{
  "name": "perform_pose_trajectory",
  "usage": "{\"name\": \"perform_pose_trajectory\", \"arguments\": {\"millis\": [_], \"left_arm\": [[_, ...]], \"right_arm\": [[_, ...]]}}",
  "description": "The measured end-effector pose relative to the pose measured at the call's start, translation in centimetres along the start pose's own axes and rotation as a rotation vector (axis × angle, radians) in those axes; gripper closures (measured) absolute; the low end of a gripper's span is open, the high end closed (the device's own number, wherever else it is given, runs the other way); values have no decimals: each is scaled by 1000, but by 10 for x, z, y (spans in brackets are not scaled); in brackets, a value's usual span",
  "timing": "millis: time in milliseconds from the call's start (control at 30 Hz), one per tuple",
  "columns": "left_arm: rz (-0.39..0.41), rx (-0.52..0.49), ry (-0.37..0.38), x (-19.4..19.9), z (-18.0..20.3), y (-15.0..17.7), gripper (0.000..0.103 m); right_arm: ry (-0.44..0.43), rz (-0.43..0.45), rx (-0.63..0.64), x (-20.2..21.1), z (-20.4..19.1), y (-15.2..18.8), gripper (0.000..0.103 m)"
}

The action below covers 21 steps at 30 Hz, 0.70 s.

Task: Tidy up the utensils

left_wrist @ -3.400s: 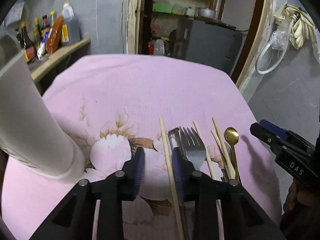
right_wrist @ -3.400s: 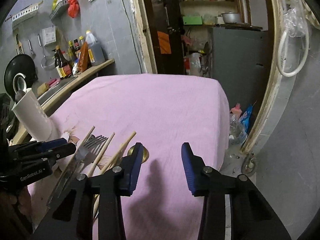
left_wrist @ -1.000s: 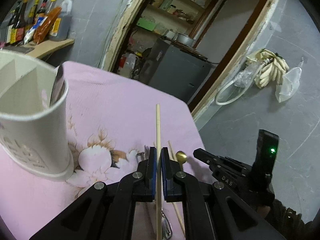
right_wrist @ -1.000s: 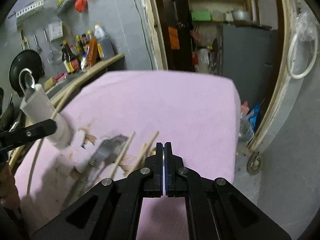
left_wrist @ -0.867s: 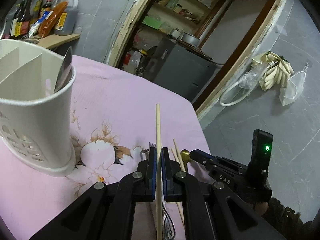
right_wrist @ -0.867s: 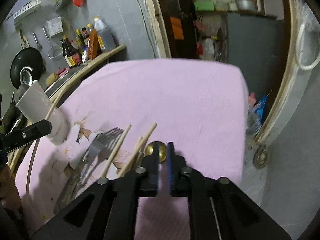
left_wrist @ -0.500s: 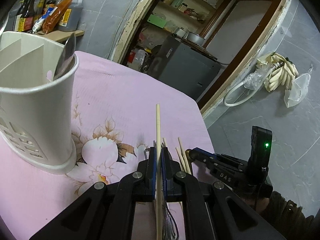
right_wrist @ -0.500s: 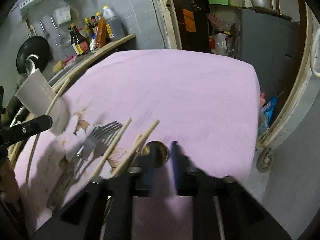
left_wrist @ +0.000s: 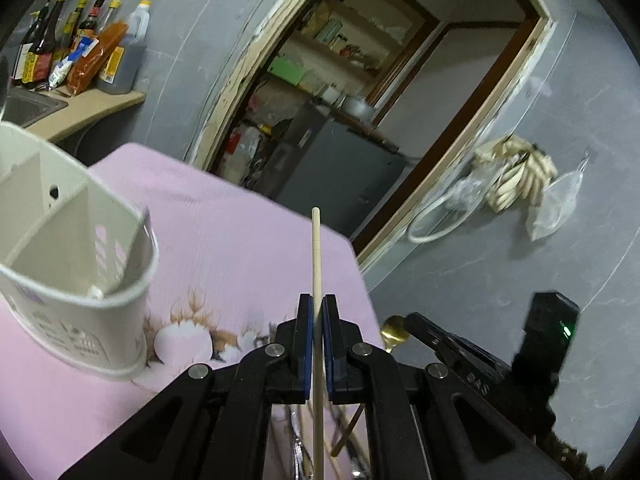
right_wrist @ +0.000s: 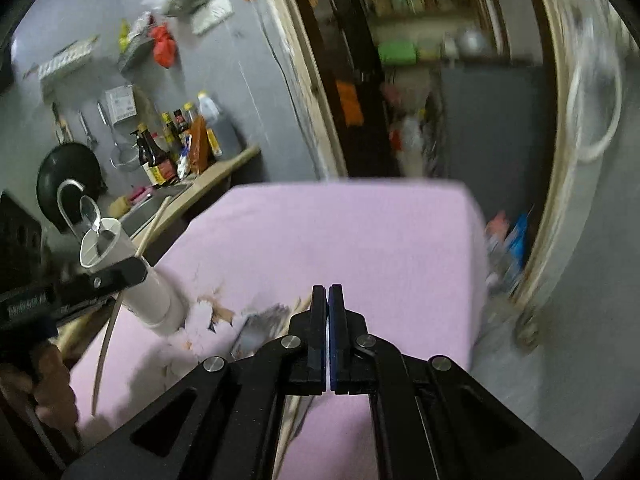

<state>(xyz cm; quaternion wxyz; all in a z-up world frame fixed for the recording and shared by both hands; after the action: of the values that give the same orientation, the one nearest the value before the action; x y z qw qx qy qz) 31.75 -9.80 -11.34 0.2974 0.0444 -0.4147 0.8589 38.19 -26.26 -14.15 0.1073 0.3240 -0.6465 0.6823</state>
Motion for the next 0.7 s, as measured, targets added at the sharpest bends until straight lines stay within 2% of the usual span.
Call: {"name": "perform_pose_trajectory", "arguments": {"millis": [133,267,367,567,700], "left_arm": [[36,0,36,20,2,-21,98],[67,-25,66,43,2,-45,98],[95,-35,82,63,-5,-63,98],[199,-107,26,112,-41,-113,98],[308,-137,-39,142,-75,-150,98]], "right_arm": [[90,118,64,37,-19,-33,102],[130,207,63,72,-31,-68,102],[136,275,61,94,-54,-96,102],[129,378,76,113,-127,-134,102],[134,414,102,114,-174,-142,102]]}}
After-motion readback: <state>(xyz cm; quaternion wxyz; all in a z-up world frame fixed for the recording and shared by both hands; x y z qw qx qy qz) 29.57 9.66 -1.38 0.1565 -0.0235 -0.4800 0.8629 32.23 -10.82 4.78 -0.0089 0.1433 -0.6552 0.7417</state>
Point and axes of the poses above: each gripper's, at about its wrist camera, not at the fingertips, and x roughly against the way its jaws point, z to its right, y to its underside, the point moved 7 cm from there along -x, roughly the way its jaws point, and after that the axes turned 13 degrees about y, right-handed, at the moved point
